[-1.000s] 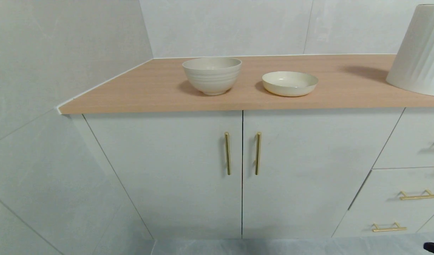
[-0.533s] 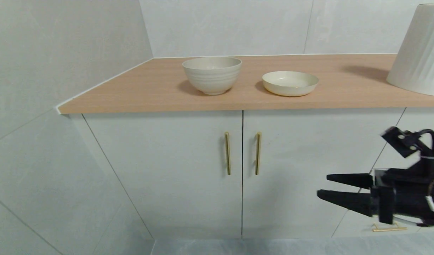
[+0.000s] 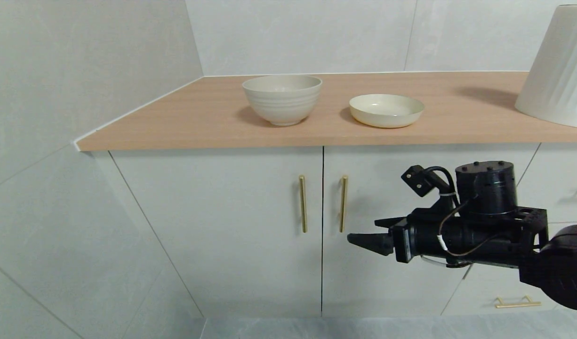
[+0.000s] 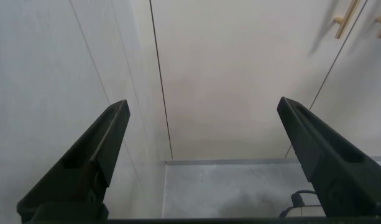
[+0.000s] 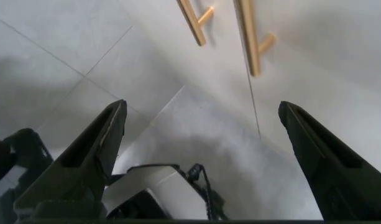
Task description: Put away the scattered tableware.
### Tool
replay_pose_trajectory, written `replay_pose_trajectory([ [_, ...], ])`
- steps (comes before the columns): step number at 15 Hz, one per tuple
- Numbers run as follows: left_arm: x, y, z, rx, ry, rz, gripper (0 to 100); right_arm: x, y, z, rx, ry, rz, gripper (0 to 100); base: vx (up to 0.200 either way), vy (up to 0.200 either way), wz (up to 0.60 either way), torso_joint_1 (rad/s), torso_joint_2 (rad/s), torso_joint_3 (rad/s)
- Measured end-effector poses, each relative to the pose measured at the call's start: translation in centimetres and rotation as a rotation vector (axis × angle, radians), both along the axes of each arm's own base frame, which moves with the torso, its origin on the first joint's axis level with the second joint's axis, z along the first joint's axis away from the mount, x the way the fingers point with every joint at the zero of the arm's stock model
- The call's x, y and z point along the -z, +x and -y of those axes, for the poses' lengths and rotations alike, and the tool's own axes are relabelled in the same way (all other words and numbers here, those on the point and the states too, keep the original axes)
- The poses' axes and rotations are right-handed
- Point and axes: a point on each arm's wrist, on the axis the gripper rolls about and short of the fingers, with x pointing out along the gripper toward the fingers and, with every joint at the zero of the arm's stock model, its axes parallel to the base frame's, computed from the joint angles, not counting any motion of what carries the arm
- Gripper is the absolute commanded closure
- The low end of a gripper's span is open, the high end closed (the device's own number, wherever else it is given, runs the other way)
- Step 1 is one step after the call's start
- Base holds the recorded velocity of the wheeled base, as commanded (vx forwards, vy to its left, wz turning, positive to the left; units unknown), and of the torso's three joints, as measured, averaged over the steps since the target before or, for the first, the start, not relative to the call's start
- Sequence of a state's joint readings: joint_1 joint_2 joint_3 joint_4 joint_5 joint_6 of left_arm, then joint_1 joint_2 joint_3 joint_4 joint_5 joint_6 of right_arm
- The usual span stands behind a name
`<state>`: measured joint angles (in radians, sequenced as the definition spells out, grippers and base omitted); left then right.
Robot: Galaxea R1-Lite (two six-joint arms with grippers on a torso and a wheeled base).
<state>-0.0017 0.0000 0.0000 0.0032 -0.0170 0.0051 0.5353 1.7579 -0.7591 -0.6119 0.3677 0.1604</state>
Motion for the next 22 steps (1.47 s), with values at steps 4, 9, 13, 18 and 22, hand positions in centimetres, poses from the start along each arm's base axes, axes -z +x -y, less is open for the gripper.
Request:
replay_pose_trajectory([
  [4,0.0,0.0,0.0,0.000,0.000,0.000,0,0.9,1.8,-1.5,0.052,0.046,0.037,0,0.000,0.000,0.00,0.000,0.00,0.000],
  [9,0.0,0.0,0.0,0.000,0.000,0.000,0,1.8,2.5,-2.3,0.090,0.120,0.024,0,0.000,0.000,0.00,0.000,0.00,0.000],
  [13,0.0,0.0,0.0,0.000,-0.001,0.000,0,1.6,2.8,-3.4,0.090,0.225,0.062,0,0.000,0.000,0.00,0.000,0.00,0.000],
  [18,0.0,0.0,0.0,0.000,0.000,0.000,0,2.2,3.4,-4.0,0.118,0.273,0.065,0,0.000,0.000,0.00,0.000,0.00,0.000],
  [22,0.0,0.0,0.0,0.000,0.000,0.000,0,2.4,3.0,-4.9,0.102,0.313,0.040,0,0.000,0.000,0.00,0.000,0.00,0.000],
])
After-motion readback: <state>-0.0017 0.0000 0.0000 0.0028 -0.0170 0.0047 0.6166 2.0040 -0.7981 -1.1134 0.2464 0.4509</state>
